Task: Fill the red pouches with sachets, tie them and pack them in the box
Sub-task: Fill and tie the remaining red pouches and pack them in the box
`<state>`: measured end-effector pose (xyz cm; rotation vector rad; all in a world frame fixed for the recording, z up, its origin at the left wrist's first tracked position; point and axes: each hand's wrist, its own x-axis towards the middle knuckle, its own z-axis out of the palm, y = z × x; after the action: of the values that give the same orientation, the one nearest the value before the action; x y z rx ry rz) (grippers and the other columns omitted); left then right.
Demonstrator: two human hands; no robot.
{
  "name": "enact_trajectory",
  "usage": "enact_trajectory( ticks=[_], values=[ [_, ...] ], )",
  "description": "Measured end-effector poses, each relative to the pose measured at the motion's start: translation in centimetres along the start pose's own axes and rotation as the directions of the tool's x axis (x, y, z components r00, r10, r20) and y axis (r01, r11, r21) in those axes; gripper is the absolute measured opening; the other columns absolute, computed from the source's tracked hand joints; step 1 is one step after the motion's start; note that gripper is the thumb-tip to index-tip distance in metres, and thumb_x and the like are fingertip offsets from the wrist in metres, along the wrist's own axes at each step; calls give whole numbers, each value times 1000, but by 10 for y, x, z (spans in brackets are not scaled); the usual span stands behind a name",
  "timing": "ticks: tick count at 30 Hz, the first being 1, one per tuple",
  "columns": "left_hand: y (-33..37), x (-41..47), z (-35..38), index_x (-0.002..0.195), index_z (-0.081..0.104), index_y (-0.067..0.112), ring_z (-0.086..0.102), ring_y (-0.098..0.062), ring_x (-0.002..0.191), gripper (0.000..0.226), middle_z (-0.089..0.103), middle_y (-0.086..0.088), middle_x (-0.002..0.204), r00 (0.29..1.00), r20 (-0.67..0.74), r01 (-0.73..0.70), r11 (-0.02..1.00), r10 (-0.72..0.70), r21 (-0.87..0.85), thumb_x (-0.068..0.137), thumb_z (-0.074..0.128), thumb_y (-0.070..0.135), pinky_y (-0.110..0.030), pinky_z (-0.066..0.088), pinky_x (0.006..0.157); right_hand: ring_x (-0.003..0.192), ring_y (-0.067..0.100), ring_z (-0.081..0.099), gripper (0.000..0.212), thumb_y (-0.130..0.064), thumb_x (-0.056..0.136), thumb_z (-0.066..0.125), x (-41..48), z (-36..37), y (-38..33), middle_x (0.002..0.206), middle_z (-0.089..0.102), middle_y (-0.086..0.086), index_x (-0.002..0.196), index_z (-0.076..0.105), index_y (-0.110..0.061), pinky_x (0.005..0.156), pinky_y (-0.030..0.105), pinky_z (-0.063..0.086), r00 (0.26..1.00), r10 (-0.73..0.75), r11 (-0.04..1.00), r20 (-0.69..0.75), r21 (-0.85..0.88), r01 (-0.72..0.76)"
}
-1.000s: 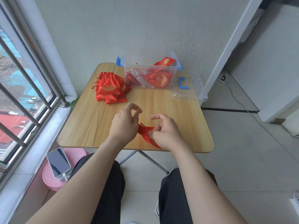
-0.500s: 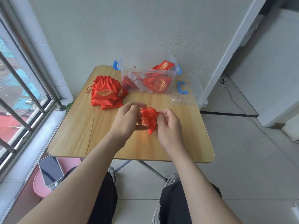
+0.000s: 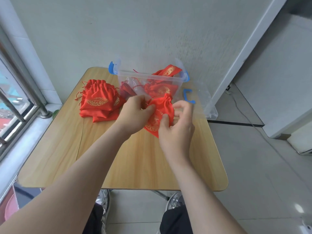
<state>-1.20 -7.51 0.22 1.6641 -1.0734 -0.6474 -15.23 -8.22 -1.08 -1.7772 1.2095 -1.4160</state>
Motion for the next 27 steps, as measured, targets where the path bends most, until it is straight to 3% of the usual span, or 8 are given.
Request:
enact_trajectory(
  ticks=[3,5,8,12,17,20,24,27],
  values=[
    [-9,6,-4,97,70,20,72,-16,84,10,76,6,90,983,-152,-85,992,100,98,101,63,26,-35,57,79,65,6,55,24,-1,86,70,21,12,4,69,63,-18,89,77,-24,72,31,50,999,-4,989,44,-145,10],
    [-21,13,-8,105,65,13,66,-23,94,13,72,1,99,945,-274,-117,967,178,225,102,56,22,-39,51,85,64,4,49,25,-3,88,71,38,23,3,61,50,-23,94,83,-24,74,30,50,999,15,987,48,-158,-8],
    [-36,24,-18,110,57,8,53,-37,101,19,59,-12,110,901,-331,-74,853,279,517,92,54,14,-47,43,86,69,6,56,30,-3,91,68,65,36,-7,73,64,-20,105,84,-23,79,32,54,999,-36,996,2,-84,36],
    [-48,33,-29,116,57,5,48,-41,113,32,53,-18,125,897,-353,71,701,267,709,85,59,12,-54,38,96,75,8,68,26,-6,92,68,110,60,-16,92,79,-7,110,82,-18,79,27,56,975,-154,987,-159,11,158],
    [-60,41,-35,138,48,3,26,-54,149,53,35,-26,159,946,-317,224,581,62,782,89,61,16,-62,19,123,79,-5,68,21,-8,96,72,162,85,-9,89,69,-25,114,82,-14,85,24,58,973,-20,990,-230,132,52],
    [-58,45,-39,137,47,2,34,-57,142,48,41,-27,153,919,-393,348,555,-41,756,93,56,20,-65,19,124,83,-7,70,22,-8,96,73,179,93,-5,94,73,-17,116,80,-12,84,15,55,973,38,980,-226,197,8],
    [-56,47,-40,127,50,4,50,-50,126,38,55,-21,131,906,-413,397,533,-96,747,92,57,16,-62,32,116,97,4,75,26,-6,93,72,186,98,-11,104,78,-4,117,79,-12,95,28,60,988,123,958,-96,271,-93],
    [-55,48,-41,125,52,8,52,-44,123,43,57,-16,127,906,-412,401,508,-97,762,88,72,17,-55,38,106,114,28,68,22,-19,91,65,182,98,-13,106,77,2,104,80,-11,99,38,54,982,189,978,14,-96,-187]
  ],
)
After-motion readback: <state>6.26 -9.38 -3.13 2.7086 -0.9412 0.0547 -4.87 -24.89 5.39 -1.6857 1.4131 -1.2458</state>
